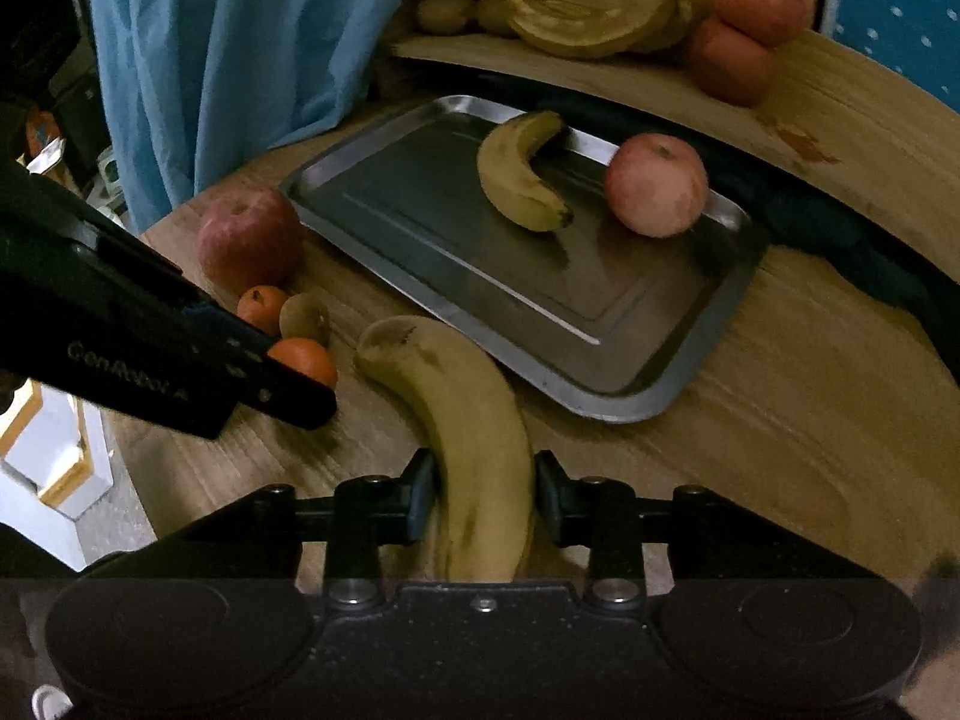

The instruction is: Organize fruits

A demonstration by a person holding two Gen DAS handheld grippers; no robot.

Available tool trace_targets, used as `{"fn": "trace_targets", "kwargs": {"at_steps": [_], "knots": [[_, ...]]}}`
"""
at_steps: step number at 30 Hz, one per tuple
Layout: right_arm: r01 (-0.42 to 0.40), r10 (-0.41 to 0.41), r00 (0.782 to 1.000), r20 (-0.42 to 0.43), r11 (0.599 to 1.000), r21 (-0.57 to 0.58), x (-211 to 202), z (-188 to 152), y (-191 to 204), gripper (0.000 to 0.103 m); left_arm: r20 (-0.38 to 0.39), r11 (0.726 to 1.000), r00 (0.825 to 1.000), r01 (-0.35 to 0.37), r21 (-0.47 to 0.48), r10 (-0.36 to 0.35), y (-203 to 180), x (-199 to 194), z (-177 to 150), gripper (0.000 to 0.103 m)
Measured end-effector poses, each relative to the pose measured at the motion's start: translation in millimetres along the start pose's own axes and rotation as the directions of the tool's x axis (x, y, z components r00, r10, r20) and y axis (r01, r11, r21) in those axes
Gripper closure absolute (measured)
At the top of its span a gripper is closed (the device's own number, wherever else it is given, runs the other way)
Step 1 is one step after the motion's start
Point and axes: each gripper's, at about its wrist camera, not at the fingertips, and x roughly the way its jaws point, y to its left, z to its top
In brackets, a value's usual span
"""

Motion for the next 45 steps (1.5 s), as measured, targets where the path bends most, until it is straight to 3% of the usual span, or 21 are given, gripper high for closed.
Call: {"fn": "trace_targets", "kwargs": {"at_steps": [15,29,45], "knots": [[0.090,-0.101,0.992,0.070,0.984,0.157,-30.0,-3.4,2.8,0.067,0.047,0.992,0.998,0.038,0.122,-0.044,1.4,-14.9,22.4,0.068],[0.149,-0.164,0.985,0.053,0.963,0.226,-49.3,-7.9,9.0,0.067,0.076,0.983,0.995,0.055,0.176,-0.069,17.2,-21.0,57.2,0.068],[0.176,-0.213,0.970,0.114,0.947,0.267,-43.4,28.5,10.0,0.067,0.095,0.978,0.993,0.053,0.202,-0.074,37.4,-14.3,87.8,0.068]]}}
